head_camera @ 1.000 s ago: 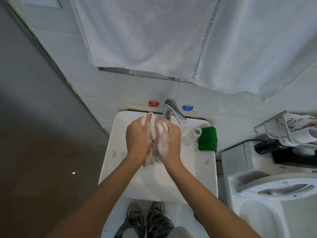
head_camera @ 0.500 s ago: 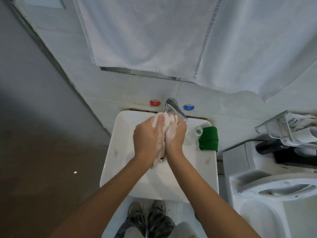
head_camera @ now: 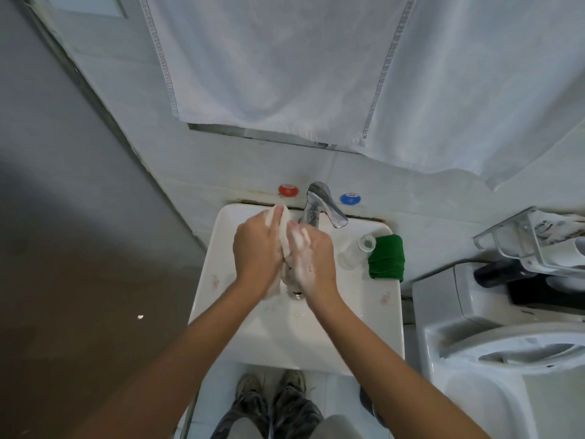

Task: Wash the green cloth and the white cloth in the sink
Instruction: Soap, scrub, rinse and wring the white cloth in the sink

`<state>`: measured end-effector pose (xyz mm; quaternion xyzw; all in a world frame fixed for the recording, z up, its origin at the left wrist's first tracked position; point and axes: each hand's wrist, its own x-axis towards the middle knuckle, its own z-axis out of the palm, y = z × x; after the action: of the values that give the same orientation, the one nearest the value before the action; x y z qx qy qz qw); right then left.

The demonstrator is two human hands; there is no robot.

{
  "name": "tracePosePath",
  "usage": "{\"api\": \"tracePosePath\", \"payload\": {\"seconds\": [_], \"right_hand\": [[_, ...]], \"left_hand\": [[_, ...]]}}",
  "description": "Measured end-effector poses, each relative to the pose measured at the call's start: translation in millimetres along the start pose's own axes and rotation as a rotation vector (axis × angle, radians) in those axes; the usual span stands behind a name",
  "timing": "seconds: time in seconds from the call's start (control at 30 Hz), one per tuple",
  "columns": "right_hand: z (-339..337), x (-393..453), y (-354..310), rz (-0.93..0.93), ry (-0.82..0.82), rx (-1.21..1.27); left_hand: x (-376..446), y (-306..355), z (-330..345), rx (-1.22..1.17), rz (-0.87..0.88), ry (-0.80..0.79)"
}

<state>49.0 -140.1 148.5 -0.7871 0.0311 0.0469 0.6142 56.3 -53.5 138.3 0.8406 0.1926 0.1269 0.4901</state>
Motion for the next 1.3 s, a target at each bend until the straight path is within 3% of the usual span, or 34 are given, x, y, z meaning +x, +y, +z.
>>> {"api": "tracePosePath", "payload": {"seconds": [0.13, 0.33, 0.5, 0.67, 0.87, 1.03, 1.1, 1.2, 1.3], "right_hand": [[-8, 39, 2, 0.199, 0.082, 0.119], [5, -9, 27, 0.073, 0.113, 0.059], [-7, 20, 22, 0.239, 0.305, 0.218], [5, -14, 22, 0.016, 0.199, 0.021], [-10, 37, 13, 0.154, 0.263, 0.309], [-1, 8, 8, -0.061, 0.095, 0.038], [-8, 30, 8, 0.025, 0.105, 0.065], [-11, 43, 13, 0.170, 0.245, 0.263], [-2, 11, 14, 0.128, 0.162, 0.204]], "left_hand": [[-42, 15, 14, -0.062, -0.025, -0.017], [-15, -11, 11, 0.016, -0.042, -0.002], [-53, 5, 20, -0.014, 0.096, -0.057], [-18, -12, 18, 0.044, -0.037, 0.040], [-40, 23, 18, -0.076, 0.092, -0.047], [2, 6, 6, -0.013, 0.039, 0.017], [-19, 8, 10, -0.037, 0.043, -0.034], [-40, 20, 15, -0.075, 0.056, -0.108], [-12, 15, 10, -0.060, 0.031, -0.024]]}}
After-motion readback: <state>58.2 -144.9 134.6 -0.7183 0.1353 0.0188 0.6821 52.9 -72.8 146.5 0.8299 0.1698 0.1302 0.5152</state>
